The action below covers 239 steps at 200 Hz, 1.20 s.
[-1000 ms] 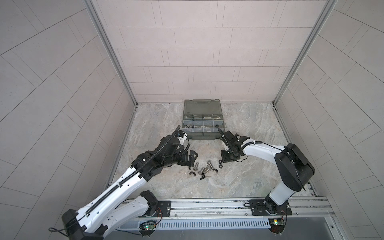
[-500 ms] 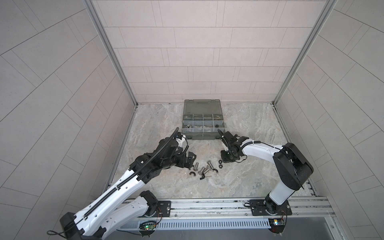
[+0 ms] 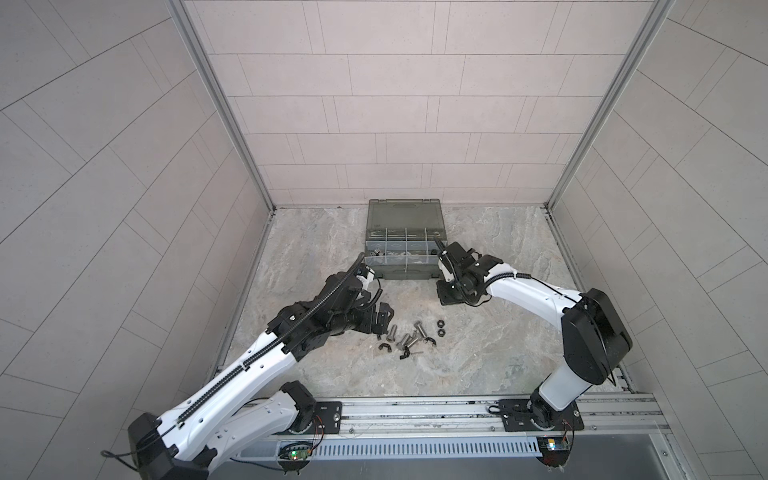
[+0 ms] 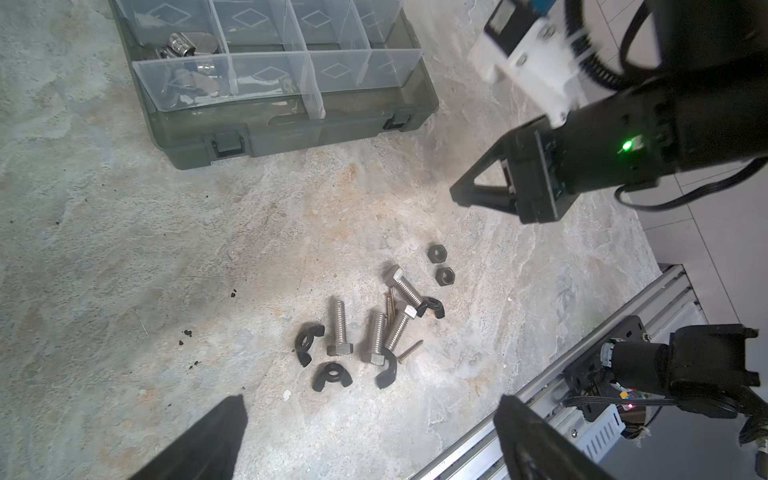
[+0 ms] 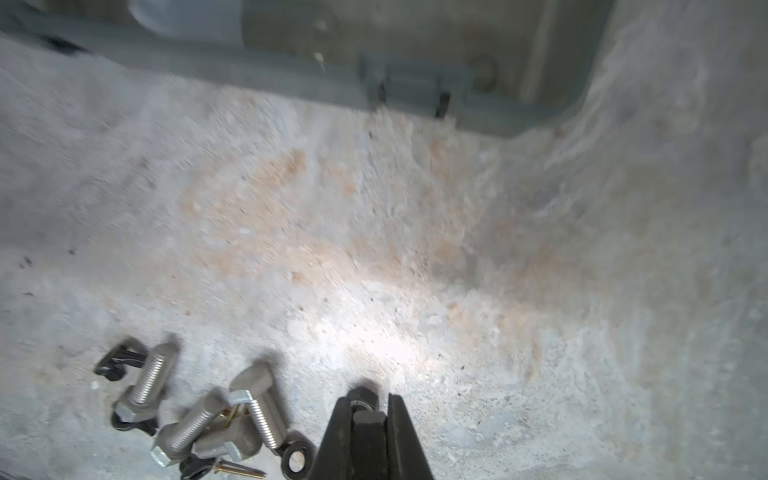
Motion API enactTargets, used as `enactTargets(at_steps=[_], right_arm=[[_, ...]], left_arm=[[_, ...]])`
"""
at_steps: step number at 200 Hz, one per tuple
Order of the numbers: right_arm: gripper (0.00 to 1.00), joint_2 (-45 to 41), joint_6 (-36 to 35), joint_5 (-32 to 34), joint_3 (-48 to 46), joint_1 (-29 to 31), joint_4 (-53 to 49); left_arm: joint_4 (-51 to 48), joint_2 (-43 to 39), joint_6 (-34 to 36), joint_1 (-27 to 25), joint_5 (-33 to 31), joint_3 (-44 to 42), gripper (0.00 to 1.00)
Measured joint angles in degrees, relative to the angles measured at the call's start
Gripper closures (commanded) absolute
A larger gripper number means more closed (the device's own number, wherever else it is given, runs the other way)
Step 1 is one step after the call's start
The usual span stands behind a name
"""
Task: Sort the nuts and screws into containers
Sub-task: 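Close the right gripper on the hex nut and lift it, then carry the hex nut with the right gripper into the same compartment and release, then move the right gripper back down to the black hex nuts in the pile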
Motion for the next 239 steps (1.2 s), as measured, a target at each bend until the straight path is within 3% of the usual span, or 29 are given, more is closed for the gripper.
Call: enactTargets(at_steps=[90, 157, 179, 201, 239], right_arm=[[0.88, 20.46, -2.40, -2.49, 31.52, -8.74, -5.46], [0.86, 32.65, -2.47, -5.05, 42.36, -13.53, -6.62], [0.80, 34.23, -2.32, -5.73, 42.86, -14.67, -6.58], [0.58, 35.17, -2.03, -6.51, 43.34, -15.61, -6.36], [0.56, 34.95, -2.60, -7.34, 42.71, -15.85, -4.92]], left_arm=[[-1.44, 9.81, 3.52, 0.50, -2.12, 8.57, 0.00], [0.28, 14.47, 3.45, 3.48, 0.15, 8.85, 0.00], [1.60, 14.47, 3.17, 4.81, 1.57, 8.85, 0.00], [2.49, 14.53, 3.04, 5.70, 2.43, 8.85, 0.00], [2.86, 15.30, 3.04, 6.38, 3.63, 8.83, 0.00]])
